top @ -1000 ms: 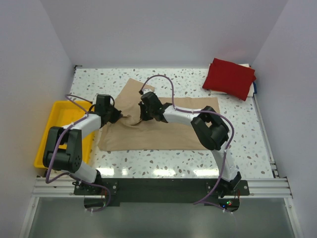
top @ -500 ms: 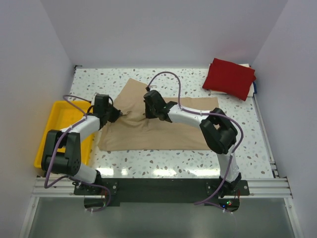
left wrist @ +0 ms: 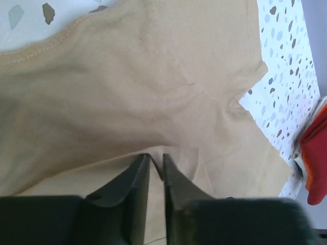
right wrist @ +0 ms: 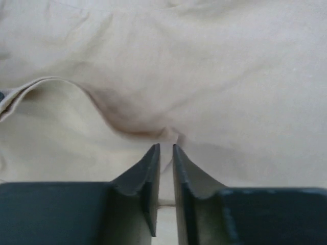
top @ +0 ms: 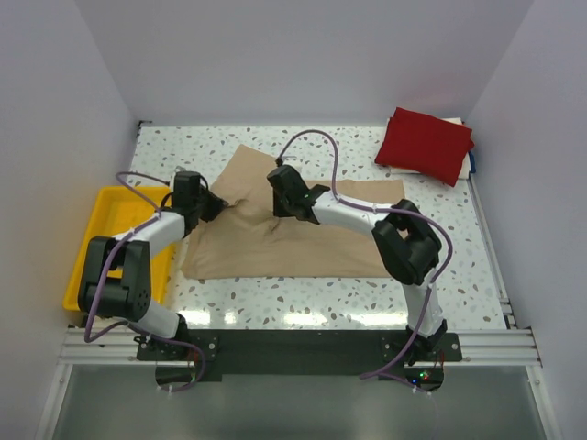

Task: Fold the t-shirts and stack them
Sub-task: Fold the tshirt

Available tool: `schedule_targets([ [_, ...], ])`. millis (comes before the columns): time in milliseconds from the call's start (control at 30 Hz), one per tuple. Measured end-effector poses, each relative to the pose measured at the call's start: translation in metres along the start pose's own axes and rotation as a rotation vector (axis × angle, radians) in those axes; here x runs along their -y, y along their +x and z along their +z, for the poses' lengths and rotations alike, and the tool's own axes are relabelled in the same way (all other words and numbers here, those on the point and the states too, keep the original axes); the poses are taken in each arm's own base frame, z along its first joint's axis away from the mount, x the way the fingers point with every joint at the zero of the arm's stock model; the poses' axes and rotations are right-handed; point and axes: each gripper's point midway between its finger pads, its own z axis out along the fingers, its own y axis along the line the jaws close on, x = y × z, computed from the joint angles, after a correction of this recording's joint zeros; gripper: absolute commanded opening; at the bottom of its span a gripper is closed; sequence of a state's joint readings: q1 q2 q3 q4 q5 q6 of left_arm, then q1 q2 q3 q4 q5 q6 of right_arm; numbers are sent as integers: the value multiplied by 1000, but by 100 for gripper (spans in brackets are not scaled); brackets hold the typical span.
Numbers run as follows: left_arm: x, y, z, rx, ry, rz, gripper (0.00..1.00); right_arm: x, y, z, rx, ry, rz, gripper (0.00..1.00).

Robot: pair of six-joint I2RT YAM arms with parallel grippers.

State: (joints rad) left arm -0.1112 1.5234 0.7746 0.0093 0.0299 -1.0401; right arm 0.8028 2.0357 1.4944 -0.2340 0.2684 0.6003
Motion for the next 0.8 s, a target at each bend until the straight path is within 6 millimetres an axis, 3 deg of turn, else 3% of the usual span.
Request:
schedule_targets([
  [33,0,0,1,1,3,9,37,2,-1,0,1,7,4,30],
  [133,2,-2,3,4,11,22,51,10,-5,1,-1,24,16,48],
  [267,14,-17,6,25,32,50,57,27,-23,3,11,51,32,57],
  [367,40,-39,10,57,67,87,57,48,-37,4,20,75,59,58],
  [433,68,-61,16,86,97,134,57,68,-49,2,22,90,85,59],
  [567,119,-102,43,140,126,242,56,114,-82,-15,63,116,151,60],
  [633,132,-115,62,160,116,296,56,140,-101,-27,95,128,188,61],
  [800,127,-123,116,149,15,431,55,203,-131,-49,151,149,275,61],
])
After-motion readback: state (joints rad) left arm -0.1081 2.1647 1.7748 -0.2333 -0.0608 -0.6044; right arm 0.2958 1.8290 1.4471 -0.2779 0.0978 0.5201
